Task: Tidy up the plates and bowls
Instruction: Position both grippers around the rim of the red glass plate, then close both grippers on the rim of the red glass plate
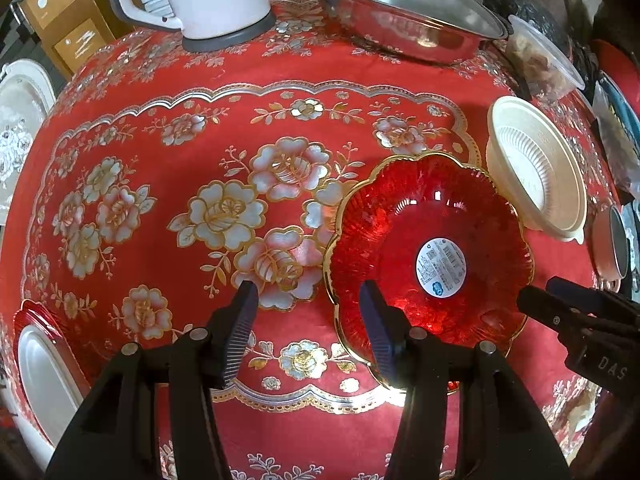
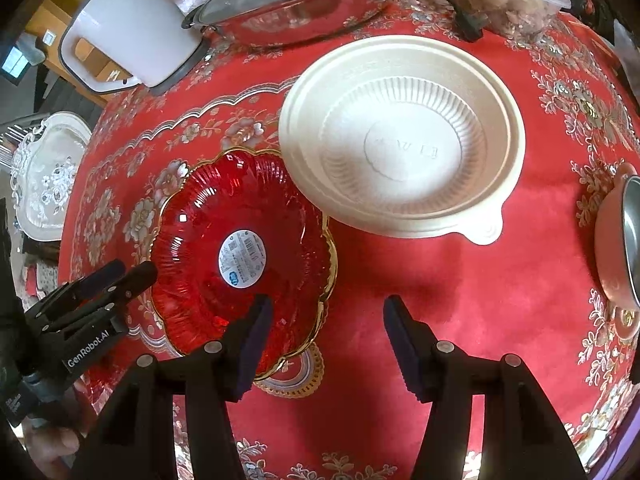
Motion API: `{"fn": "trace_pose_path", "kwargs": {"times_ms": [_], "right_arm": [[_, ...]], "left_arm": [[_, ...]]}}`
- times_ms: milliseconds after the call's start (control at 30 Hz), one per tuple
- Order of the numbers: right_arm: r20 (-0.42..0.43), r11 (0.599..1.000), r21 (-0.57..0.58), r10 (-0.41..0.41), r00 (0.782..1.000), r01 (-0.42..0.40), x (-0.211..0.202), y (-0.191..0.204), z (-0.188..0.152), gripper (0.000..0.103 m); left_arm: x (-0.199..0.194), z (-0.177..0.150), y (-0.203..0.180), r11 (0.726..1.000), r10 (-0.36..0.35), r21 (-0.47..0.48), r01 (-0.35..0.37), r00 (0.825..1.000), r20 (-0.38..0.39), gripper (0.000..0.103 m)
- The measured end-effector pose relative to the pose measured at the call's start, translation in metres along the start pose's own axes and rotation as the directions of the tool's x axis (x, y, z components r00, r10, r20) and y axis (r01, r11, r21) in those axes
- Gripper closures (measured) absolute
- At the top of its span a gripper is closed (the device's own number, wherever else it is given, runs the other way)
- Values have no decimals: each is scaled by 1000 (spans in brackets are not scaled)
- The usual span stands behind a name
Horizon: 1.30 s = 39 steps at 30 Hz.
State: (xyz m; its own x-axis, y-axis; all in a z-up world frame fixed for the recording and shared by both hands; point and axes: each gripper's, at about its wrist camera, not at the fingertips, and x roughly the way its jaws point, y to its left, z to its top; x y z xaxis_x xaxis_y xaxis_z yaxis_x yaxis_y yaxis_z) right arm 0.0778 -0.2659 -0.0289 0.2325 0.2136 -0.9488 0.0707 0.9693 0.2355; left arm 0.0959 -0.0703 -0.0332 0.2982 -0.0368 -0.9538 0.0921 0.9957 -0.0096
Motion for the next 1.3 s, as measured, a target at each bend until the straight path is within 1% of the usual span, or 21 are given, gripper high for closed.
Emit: {"fn": "trace_pose_path", "kwargs": {"times_ms": [167, 267, 433, 533, 700, 800, 833, 867, 933, 1000, 1067, 1133, 1200, 1300], "right_arm": [[-9, 1000, 6, 2, 1000, -2, 5, -1, 1, 43], [-15, 1000, 5, 1, 1000, -1, 9, -1, 3, 43], [-26, 1000, 2, 4, 1000, -4, 17, -2, 6, 43], [-37, 1000, 2, 14, 999, -14, 22, -2, 7, 42], [-27, 1000, -20, 9, 1000, -10, 21, 1, 11, 42], [-15, 999, -32, 13, 1000, -14, 21, 4, 13, 44], [-13, 999, -38, 18, 1000, -18, 22, 5, 14, 48], [-13, 999, -46, 22, 1000, -23, 22, 7, 14, 57], [-18, 998, -60, 31, 999, -32, 26, 10, 15, 71], [-8, 998, -61, 30, 1000, -30, 27, 11, 16, 74], [-8, 998, -55, 36, 999, -36, 28, 10, 16, 79], [-4, 998, -42, 50, 999, -51, 27, 6, 15, 82], [-6, 997, -20, 78, 997, -78, 26, 2, 14, 83], [-8, 995, 7, 101, 995, -101, 24, -5, 11, 86]], "left_arm": [[6, 1, 5, 1000, -17, -18, 16, 1000, -17, 52], [11, 2, 6, 999, -41, -28, 40, 999, -32, 52], [16, 2, -2, 998, -53, -17, 52, 998, -43, 52], [21, 4, -8, 999, -48, -3, 48, 997, -54, 52], [27, 8, -16, 999, -37, 16, 38, 998, -55, 52], [32, 11, -21, 999, -35, 23, 37, 997, -65, 52], [33, 12, -23, 999, -37, 24, 38, 997, -68, 52], [35, 13, -25, 999, -38, 24, 40, 997, -70, 52], [36, 14, -27, 999, -47, 21, 49, 996, -72, 52], [37, 15, -30, 998, -59, 15, 60, 996, -67, 52], [38, 16, -34, 998, -54, 27, 56, 996, -68, 52], [38, 16, -35, 998, -53, 31, 55, 996, -65, 52], [38, 16, -34, 999, -45, 28, 46, 998, -52, 63], [37, 16, -28, 998, -57, 15, 58, 997, -57, 74]]}}
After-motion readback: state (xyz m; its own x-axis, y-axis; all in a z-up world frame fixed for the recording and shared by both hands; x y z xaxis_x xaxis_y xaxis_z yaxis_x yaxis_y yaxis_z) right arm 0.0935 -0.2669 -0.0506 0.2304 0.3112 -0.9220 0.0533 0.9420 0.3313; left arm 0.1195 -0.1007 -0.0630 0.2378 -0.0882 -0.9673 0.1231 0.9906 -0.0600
